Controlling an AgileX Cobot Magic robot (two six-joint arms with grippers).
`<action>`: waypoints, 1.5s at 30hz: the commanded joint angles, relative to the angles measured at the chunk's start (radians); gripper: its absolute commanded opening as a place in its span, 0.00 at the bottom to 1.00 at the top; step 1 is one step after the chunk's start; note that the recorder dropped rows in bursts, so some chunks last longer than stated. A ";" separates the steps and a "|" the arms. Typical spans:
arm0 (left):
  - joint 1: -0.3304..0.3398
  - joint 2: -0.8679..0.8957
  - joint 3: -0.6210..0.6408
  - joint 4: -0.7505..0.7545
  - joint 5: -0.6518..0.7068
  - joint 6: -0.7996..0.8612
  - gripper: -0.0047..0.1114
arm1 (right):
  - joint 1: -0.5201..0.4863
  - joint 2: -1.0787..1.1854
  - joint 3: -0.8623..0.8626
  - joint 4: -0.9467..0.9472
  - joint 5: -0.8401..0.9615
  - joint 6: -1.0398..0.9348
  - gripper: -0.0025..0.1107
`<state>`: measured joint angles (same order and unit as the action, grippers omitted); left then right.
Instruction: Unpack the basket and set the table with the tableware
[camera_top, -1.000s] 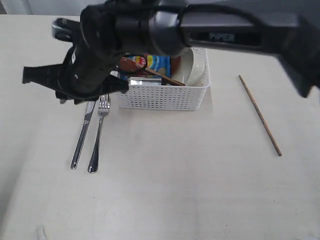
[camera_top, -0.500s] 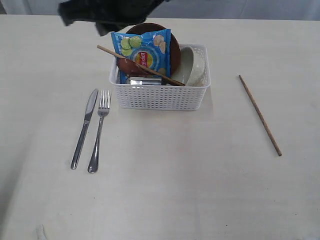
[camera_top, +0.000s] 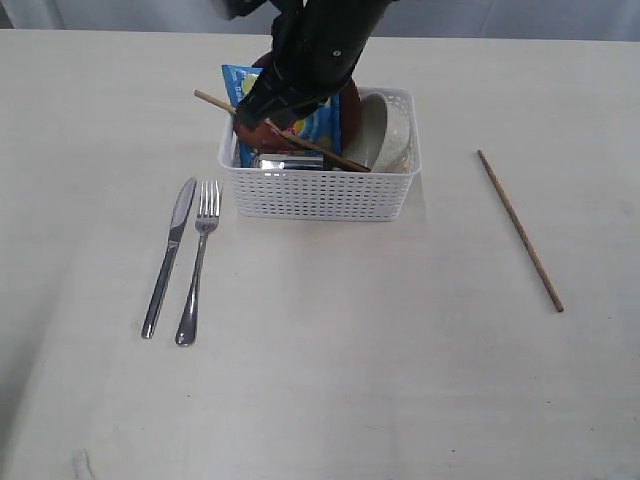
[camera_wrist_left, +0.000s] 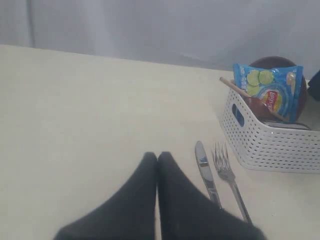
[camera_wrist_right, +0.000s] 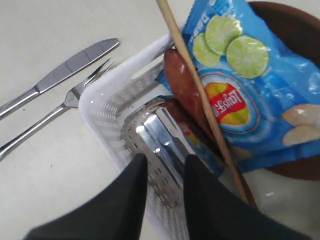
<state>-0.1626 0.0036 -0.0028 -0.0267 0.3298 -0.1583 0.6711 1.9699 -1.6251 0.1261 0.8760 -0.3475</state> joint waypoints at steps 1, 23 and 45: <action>0.001 -0.004 0.003 -0.004 -0.011 0.001 0.04 | -0.006 0.037 -0.025 0.035 -0.017 -0.080 0.26; 0.001 -0.004 0.003 -0.004 -0.011 0.001 0.04 | -0.006 0.317 -0.363 -0.022 0.095 -0.059 0.50; 0.001 -0.004 0.003 -0.004 -0.011 0.001 0.04 | -0.006 0.283 -0.463 -0.075 0.166 -0.026 0.02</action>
<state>-0.1626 0.0036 -0.0028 -0.0267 0.3298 -0.1583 0.6711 2.3085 -2.0713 0.0382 1.0207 -0.3807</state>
